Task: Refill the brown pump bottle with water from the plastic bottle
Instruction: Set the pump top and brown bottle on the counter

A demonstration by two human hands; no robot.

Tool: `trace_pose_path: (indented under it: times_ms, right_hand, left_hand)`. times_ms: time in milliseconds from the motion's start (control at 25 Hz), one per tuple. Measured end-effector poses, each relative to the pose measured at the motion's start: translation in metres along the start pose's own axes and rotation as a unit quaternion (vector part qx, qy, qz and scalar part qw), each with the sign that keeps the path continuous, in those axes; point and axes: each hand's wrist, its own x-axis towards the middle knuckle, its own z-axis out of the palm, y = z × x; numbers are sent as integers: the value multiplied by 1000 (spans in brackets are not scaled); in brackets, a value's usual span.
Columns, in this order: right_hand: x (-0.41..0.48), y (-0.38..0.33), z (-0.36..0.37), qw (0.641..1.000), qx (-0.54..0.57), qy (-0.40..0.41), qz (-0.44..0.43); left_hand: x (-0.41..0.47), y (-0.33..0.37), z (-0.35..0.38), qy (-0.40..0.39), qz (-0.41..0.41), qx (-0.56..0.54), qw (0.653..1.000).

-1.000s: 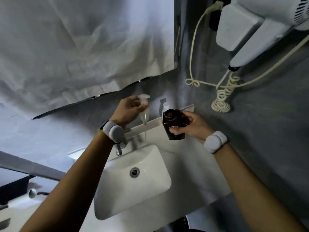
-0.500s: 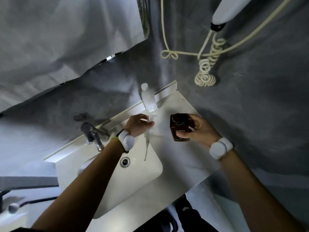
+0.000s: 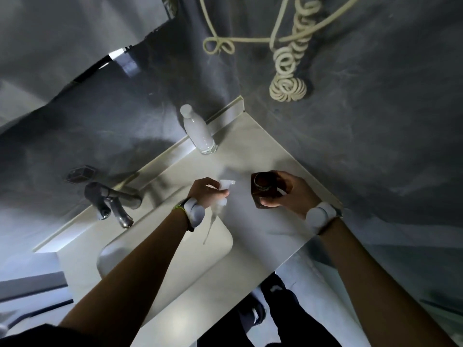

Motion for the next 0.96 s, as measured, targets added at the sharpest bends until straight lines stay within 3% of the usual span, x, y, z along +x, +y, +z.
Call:
trace_pose_path:
  times_ms: [320, 600, 960]
  right_hand:
    - [6, 27, -5, 999, -11, 11, 36]
    - [17, 39, 1, 999, -33, -19, 36]
    - [15, 30, -11, 995, -39, -77, 52]
  left_hand:
    - [17, -11, 21, -17, -17, 108, 994]
    - [21, -23, 23, -5, 7, 50, 999]
    - [27, -29, 24, 8, -2, 53, 999]
